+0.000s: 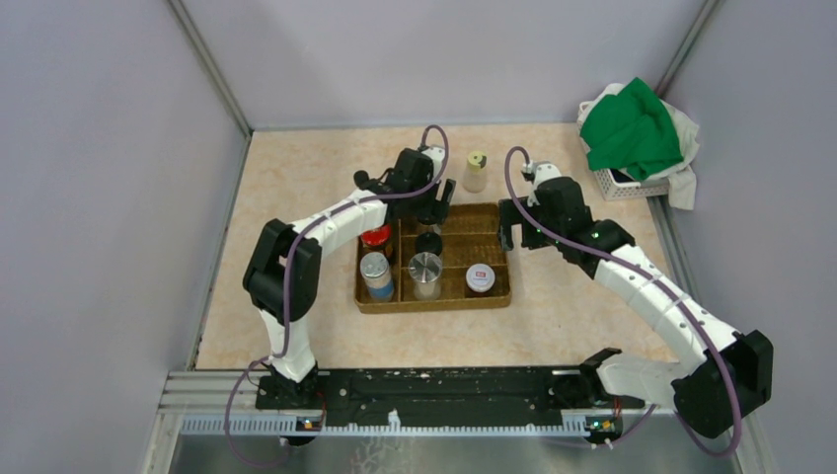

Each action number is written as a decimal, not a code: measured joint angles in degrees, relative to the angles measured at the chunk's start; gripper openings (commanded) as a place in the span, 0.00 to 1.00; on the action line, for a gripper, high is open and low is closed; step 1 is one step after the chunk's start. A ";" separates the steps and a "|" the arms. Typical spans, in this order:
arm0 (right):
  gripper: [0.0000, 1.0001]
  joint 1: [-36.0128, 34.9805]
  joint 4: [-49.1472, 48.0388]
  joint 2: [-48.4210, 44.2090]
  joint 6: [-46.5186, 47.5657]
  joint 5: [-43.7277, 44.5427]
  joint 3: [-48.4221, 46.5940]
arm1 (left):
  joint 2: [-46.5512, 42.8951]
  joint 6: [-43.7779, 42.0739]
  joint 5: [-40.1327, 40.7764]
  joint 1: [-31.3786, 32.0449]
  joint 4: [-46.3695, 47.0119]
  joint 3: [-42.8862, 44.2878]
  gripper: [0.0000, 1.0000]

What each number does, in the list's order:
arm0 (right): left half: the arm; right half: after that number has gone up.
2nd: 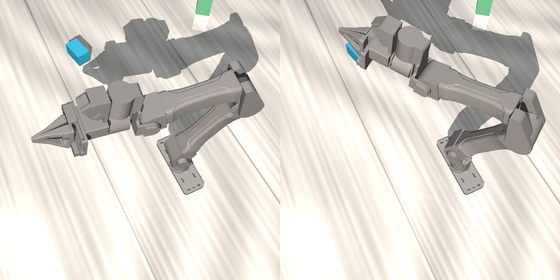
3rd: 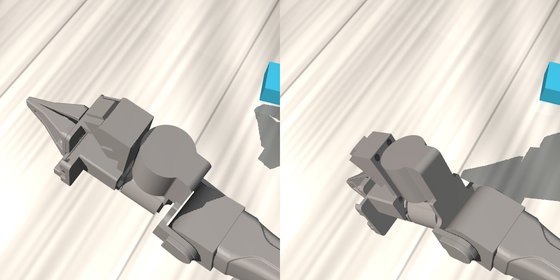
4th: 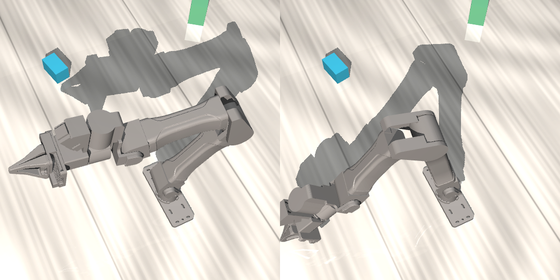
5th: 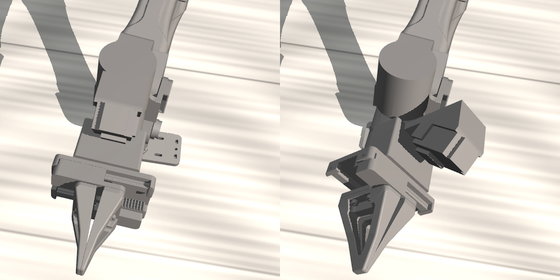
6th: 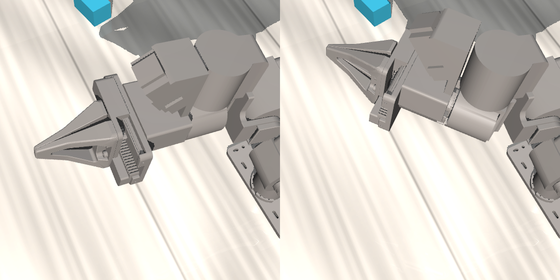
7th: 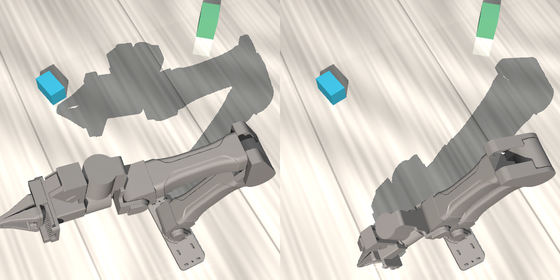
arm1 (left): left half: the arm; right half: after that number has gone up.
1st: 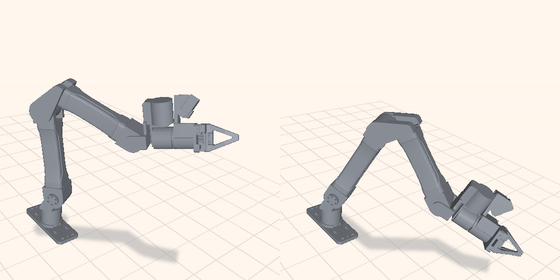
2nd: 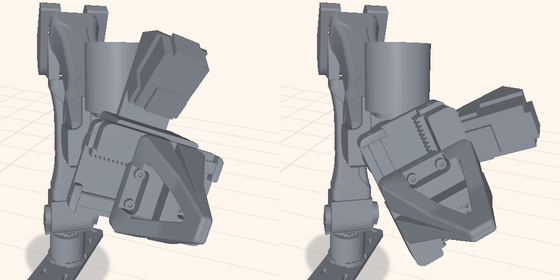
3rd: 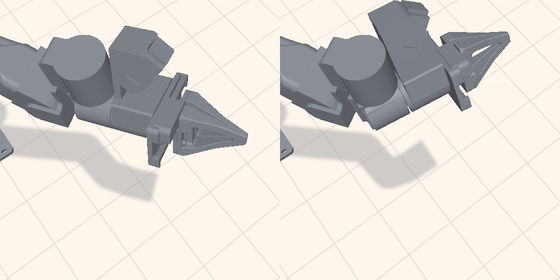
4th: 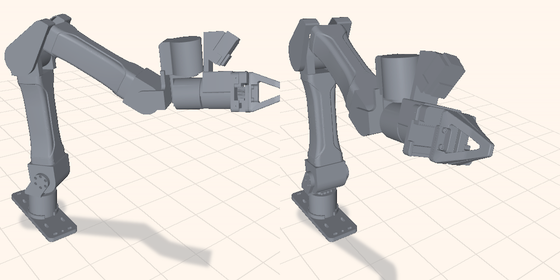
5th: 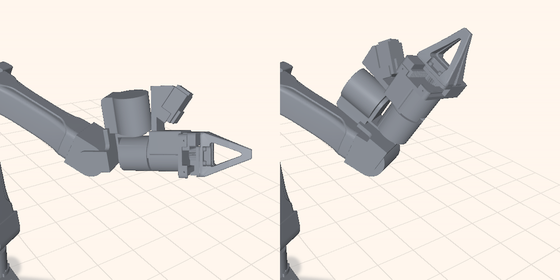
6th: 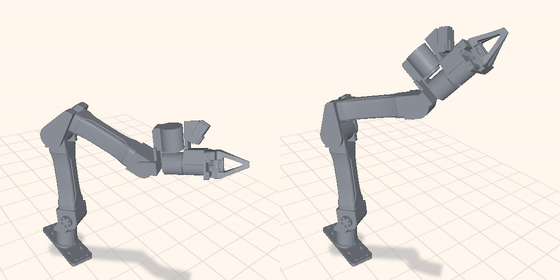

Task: Organize the condiment bottles
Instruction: Place the bottle in the storage box, then pick up the bottle from the center of the board.

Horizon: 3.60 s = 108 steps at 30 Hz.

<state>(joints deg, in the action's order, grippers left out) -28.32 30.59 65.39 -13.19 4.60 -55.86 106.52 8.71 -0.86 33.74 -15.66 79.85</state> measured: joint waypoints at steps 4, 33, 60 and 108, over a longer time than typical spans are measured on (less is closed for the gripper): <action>0.98 0.00 -0.42 0.02 -0.11 -0.20 0.00 | -0.09 -0.09 0.98 0.00 -2.34 1.62 0.86; 0.98 0.00 0.72 10.45 2.80 0.76 -12.90 | -26.73 -4.98 8.98 -0.09 -5.25 1.31 0.17; 0.98 8.02 2.75 45.51 6.71 -1.33 -43.85 | -25.29 -5.84 13.66 -2.10 -7.65 -0.52 0.99; 0.90 8.24 2.01 64.92 6.58 -9.90 -61.59 | -35.93 6.49 26.97 -5.73 -11.76 -13.57 0.99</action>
<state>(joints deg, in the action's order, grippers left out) -20.08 32.60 130.30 -6.61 -5.30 -117.45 70.59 15.20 26.11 28.01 -27.42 66.28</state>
